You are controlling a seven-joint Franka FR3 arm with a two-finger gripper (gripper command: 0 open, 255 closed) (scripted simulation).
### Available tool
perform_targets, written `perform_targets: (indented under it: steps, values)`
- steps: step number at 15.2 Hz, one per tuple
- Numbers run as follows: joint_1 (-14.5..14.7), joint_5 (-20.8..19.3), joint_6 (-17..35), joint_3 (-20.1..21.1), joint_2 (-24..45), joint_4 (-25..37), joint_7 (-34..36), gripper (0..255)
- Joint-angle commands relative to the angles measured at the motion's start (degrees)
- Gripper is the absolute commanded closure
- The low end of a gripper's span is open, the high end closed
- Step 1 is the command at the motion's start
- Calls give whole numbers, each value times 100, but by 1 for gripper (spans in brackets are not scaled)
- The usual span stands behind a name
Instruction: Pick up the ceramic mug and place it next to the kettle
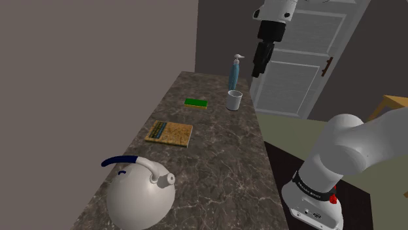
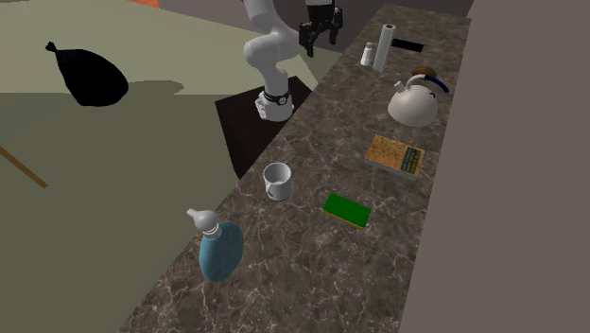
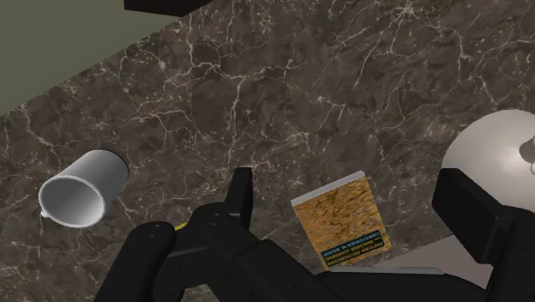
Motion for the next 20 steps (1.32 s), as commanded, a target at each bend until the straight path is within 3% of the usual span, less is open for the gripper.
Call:
perform_targets:
  steps: [1, 11, 20]
  values:
    - [0, 0, 0, 0, 0, 0, 0, 0]
    - [-318, -546, 1576, -376, 1199, -382, -418, 0]
    - [-588, -889, 2865, -735, 2681, -137, -698, 0]
